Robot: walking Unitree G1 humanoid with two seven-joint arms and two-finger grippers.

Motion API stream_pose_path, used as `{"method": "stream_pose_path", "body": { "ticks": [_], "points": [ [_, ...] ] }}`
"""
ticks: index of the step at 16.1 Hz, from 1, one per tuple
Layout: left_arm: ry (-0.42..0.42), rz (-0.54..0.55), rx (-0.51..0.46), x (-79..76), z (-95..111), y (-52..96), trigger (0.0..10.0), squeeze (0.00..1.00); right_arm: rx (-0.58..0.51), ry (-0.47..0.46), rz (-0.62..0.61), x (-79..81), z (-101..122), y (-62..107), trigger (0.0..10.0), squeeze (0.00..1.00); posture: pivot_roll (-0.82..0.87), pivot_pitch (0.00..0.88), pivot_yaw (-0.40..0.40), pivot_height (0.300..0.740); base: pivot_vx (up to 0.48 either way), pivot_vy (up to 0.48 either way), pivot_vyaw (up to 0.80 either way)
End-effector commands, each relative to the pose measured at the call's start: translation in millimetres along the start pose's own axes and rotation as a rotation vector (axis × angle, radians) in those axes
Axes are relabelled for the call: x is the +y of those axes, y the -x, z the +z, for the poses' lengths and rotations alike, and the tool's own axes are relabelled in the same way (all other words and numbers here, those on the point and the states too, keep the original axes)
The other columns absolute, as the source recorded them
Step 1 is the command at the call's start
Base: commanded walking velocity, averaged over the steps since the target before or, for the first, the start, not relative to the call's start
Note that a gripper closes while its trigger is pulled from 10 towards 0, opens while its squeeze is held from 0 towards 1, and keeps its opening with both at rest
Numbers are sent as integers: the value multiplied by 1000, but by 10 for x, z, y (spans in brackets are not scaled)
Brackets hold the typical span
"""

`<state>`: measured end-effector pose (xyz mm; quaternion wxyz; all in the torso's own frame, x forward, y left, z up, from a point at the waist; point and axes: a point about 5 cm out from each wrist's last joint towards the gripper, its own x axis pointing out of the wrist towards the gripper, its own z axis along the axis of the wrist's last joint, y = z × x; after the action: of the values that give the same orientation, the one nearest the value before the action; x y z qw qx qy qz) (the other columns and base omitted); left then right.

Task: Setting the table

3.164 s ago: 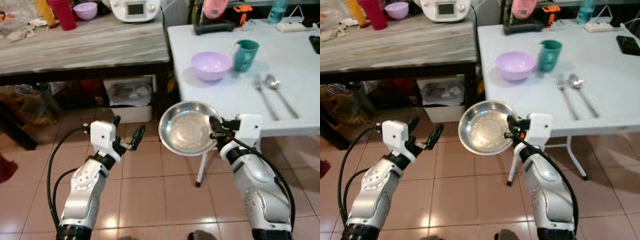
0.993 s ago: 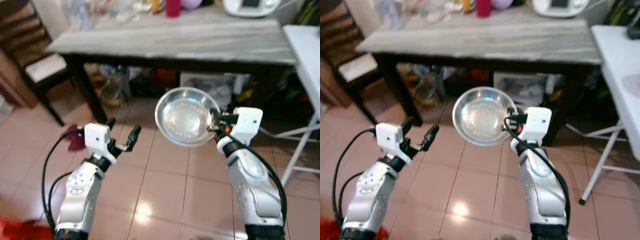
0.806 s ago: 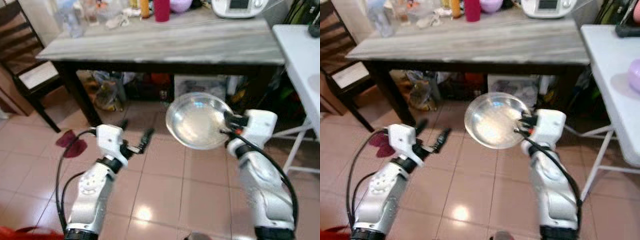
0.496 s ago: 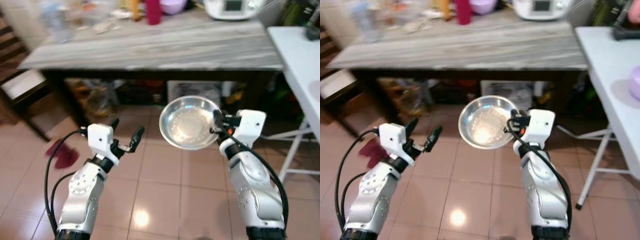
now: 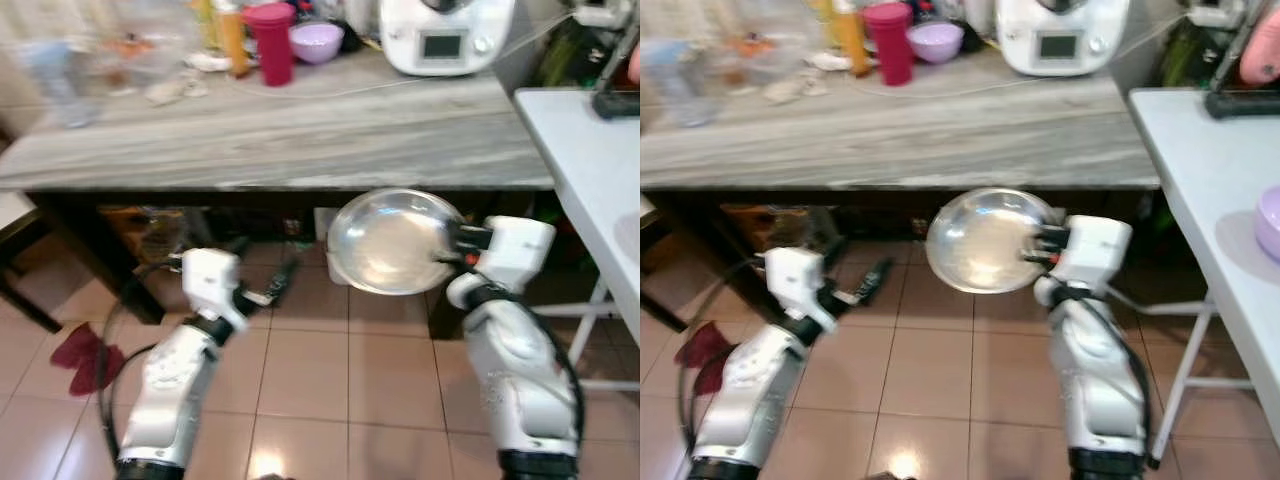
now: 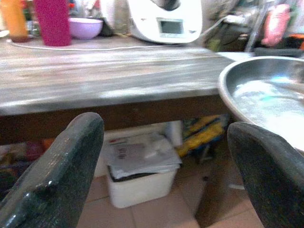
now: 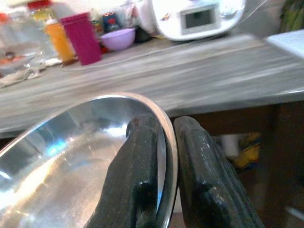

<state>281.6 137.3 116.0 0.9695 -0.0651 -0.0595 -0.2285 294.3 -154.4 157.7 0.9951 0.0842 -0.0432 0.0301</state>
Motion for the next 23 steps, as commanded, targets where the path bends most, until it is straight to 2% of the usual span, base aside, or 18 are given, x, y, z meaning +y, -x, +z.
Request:
{"method": "stream_pose_path", "body": {
  "ticks": [1,4,8,15,18,21,23],
  "points": [
    [2,-13,-8,-40,20,-31,10000,0,-31,14,-18,-64,79,-9,10000,0,-156,124,69,740,472,0,0],
    [4,-15,-9,-50,16,-40,10000,0,-74,60,-28,-98,170,-29,10000,0,-160,120,70,740,477,0,0],
    [7,-27,-7,-71,14,-54,10000,0,-104,81,-70,-230,263,-76,10000,0,-165,120,73,740,472,0,0],
    [5,-29,-7,-72,15,-61,10000,0,-95,74,-54,-231,239,-89,10000,0,-163,116,72,740,472,0,0],
    [3,-25,-20,-60,30,-49,10000,0,-100,75,-55,-247,256,-126,10000,0,-163,122,66,740,0,0,0],
    [-38,-39,23,34,-22,108,10000,0,-89,64,-59,-283,235,-157,10000,0,-159,124,61,740,0,0,0],
    [-46,-71,42,37,-49,198,10000,0,-68,58,-74,-290,207,-202,10000,0,-158,126,60,740,0,0,0]
  ]
}}
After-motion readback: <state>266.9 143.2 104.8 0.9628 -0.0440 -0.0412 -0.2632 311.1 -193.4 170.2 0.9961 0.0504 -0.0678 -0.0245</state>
